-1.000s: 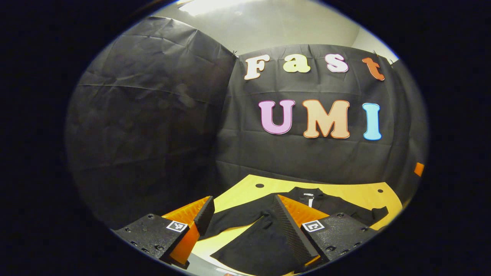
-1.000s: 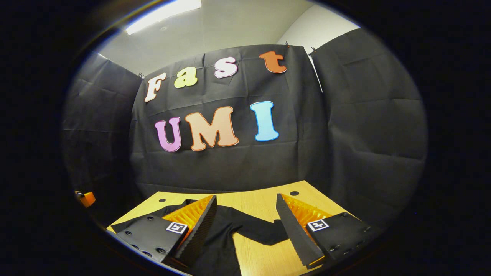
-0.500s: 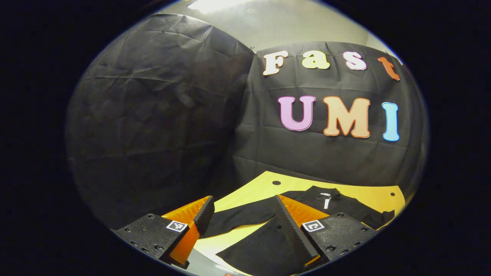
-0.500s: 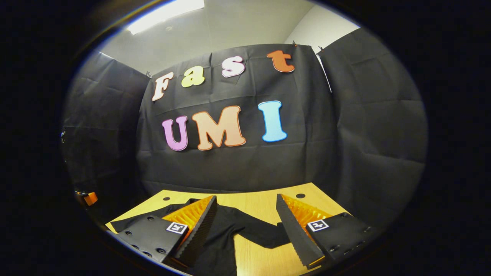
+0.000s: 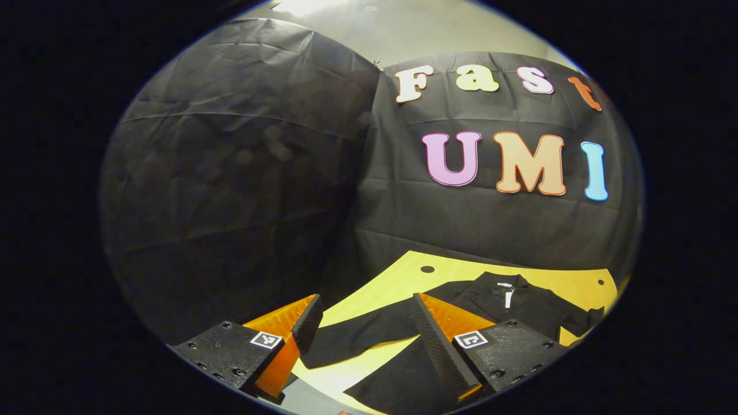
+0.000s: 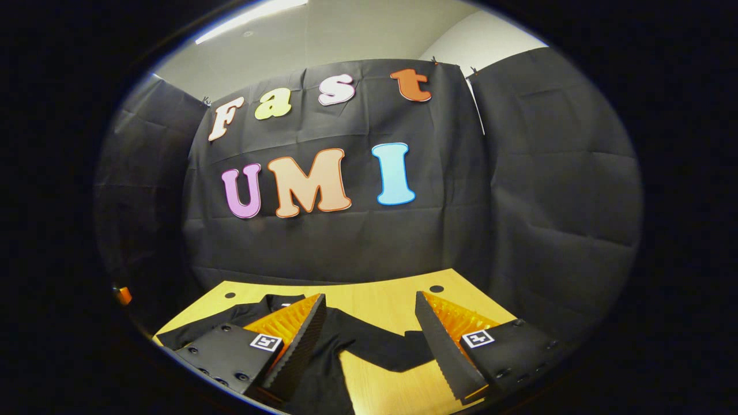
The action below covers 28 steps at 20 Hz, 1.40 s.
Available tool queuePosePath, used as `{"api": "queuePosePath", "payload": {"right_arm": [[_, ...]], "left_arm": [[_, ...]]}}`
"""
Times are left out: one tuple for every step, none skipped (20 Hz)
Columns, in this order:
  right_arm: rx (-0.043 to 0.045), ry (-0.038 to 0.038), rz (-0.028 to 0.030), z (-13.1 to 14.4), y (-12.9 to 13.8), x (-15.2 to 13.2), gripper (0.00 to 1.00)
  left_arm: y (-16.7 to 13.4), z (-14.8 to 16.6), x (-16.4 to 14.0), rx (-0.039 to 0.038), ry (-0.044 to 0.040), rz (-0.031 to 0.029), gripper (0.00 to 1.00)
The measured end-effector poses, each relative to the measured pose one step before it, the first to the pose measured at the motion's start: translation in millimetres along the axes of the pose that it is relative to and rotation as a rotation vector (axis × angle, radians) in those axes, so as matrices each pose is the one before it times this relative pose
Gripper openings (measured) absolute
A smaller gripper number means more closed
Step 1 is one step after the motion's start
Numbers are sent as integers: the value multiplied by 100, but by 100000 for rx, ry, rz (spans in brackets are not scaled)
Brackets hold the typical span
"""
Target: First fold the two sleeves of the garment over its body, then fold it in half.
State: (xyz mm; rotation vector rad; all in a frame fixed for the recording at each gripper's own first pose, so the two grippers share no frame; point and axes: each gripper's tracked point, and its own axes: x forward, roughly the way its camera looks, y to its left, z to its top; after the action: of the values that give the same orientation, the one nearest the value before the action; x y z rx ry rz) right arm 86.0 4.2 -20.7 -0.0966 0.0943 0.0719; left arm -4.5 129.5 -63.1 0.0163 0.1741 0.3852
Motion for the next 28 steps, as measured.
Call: {"api": "queuePosePath", "payload": {"right_arm": [[-907,921,-1295,-660,-383,834,97],[-497,834,-879,-460,-412,844,93],[-508,369,-1349,-528,-592,911,94],[-953,658,-2020,-610,-862,1078,97],[-902,1564,-1776,-954,-896,1308,97],[-76,2036,-1254,-874,-687,1118,100],[442,2244,-651,-1008,-721,1179,94],[594,2414,-712,-882,-645,1274,97],[393,2973,-485,-1042,-668,1414,97],[360,4176,-312,-1231,-489,1352,97],[-171,3368,-293,-1183,-607,1473,94],[125,4176,13,-1134,-424,1295,94],[-236,4256,45,-1167,-509,1433,94],[-109,3716,215,-939,-351,1343,98],[-99,3191,-155,-669,-298,1318,98],[-499,2498,-181,-510,-221,1338,98],[-1160,3229,-600,-844,-538,1166,94],[-1050,3326,-458,-959,-622,1166,94],[-323,2656,18,-636,-376,1007,99],[387,3097,170,-717,-52,1002,94],[830,3109,-180,-783,-224,1155,94],[547,2171,-808,-441,-356,751,99],[155,1301,-676,-344,-391,613,99],[-572,1897,-561,-380,-301,401,95],[-856,1862,-115,-544,-46,232,95],[-1512,2008,-186,-454,12,175,99],[-1899,1979,-5,-340,-157,8,99],[-177,-478,-212,161,-167,-88,96]], "left_arm": [[-44,222,236,580,-151,-147,92],[-133,328,5,198,-541,-317,92],[-197,333,-92,4,-559,-355,92],[-102,131,-35,103,-652,-138,92],[-55,104,-12,598,-123,403,92],[158,-261,-222,728,271,714,92],[246,120,-274,697,-22,1196,92],[245,185,-275,327,-351,933,92],[224,13,-345,411,55,872,92],[120,-68,-192,647,95,914,92],[174,-47,-231,765,-68,924,92],[214,102,-68,1013,-28,1134,92],[255,13,-106,947,-125,1176,92],[74,96,-135,584,-106,963,92],[-3,65,-141,247,126,820,92],[-200,193,-121,-293,-284,72,92],[-242,24,-228,-271,147,-149,92],[-218,-65,-29,125,300,26,93],[-225,-111,-142,486,198,-74,93],[-197,-10,-179,754,7,-54,94],[-175,57,-152,853,-116,-191,94],[-246,30,-108,814,93,-379,94],[-132,70,-239,326,128,-282,94],[-279,102,-139,-77,-143,-467,94],[-253,-2,-58,-320,13,-464,95],[-202,43,-59,-24,178,-217,94],[-146,-146,-55,404,104,-182,94],[-122,-9,-75,835,18,-135,94]]}}
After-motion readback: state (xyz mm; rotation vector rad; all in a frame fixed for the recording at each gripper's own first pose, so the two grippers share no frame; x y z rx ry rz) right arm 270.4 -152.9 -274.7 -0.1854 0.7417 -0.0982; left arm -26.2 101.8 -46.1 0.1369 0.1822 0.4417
